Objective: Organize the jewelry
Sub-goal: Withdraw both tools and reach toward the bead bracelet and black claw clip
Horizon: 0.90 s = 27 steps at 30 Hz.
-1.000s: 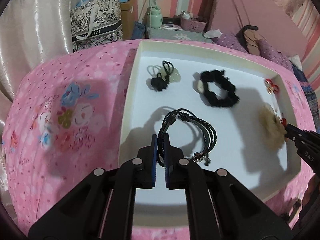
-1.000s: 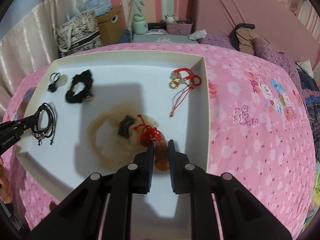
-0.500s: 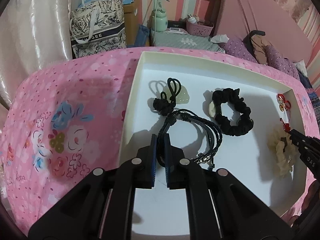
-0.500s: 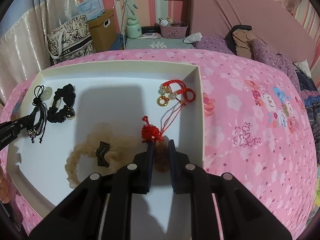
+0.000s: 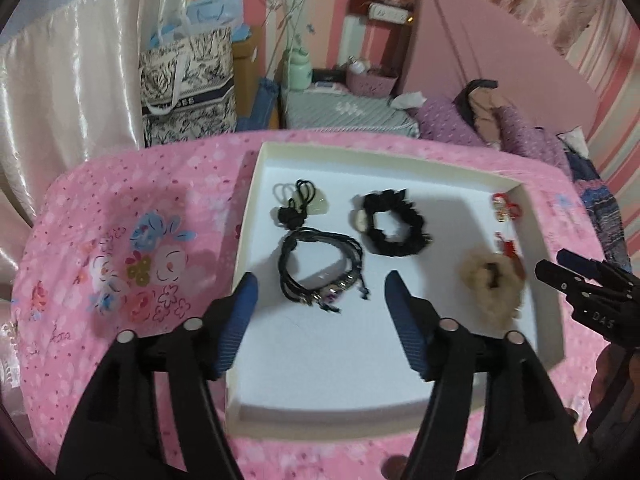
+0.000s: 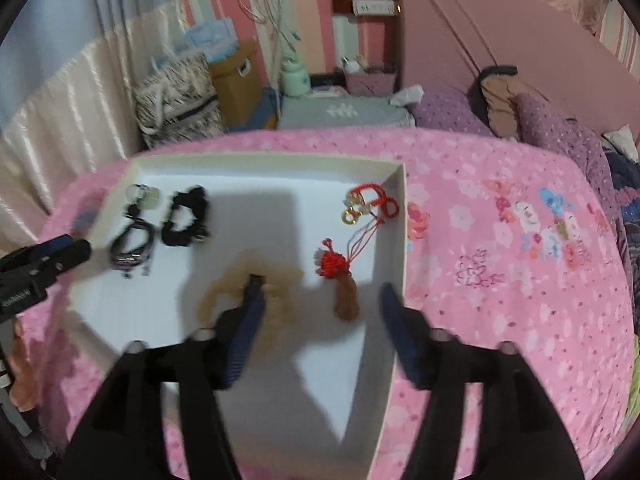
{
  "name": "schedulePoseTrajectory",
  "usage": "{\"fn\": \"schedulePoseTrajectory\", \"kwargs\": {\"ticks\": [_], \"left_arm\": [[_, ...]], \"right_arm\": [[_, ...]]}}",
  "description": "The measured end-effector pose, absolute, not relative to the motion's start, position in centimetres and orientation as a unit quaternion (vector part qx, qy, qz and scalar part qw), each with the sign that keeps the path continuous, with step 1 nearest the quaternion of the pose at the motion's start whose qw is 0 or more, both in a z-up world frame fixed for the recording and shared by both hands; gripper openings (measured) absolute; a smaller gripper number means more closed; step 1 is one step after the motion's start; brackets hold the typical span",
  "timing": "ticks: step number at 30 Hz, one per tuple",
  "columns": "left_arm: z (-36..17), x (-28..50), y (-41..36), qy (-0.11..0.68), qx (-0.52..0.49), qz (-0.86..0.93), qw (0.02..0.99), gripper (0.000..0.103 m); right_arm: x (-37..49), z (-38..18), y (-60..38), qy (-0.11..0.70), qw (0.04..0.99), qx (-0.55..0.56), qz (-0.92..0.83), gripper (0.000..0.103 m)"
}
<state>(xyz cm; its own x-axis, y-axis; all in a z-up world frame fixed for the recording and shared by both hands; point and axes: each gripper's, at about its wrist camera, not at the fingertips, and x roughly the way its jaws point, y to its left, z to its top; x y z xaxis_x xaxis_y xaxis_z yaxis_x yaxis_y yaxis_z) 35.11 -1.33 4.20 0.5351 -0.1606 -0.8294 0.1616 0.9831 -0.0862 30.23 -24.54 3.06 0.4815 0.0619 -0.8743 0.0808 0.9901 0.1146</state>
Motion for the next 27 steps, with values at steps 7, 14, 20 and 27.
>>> {"fn": "schedulePoseTrajectory", "kwargs": {"ticks": [7, 14, 20, 27], "left_arm": [[6.8, 29.5, -1.6, 0.426, 0.028, -0.085, 0.9, 0.1], [6.5, 24.2, -1.5, 0.443, 0.04, -0.081, 0.892, 0.1], [6.7, 20.4, -1.8, 0.459, 0.034, -0.092, 0.883, 0.1], [4.5, 18.0, -2.8, 0.486, 0.03, -0.092, 0.869, 0.1]], "right_arm": [[24.9, 6.2, -26.1, 0.48, 0.873, 0.063, -0.05, 0.089], [19.7, 6.3, -26.3, 0.485, 0.868, 0.06, -0.08, 0.089], [16.1, 7.0, -24.2, 0.498, 0.864, 0.022, -0.072, 0.089], [13.1, 6.7, -22.4, 0.506, 0.861, 0.014, -0.053, 0.089]]}}
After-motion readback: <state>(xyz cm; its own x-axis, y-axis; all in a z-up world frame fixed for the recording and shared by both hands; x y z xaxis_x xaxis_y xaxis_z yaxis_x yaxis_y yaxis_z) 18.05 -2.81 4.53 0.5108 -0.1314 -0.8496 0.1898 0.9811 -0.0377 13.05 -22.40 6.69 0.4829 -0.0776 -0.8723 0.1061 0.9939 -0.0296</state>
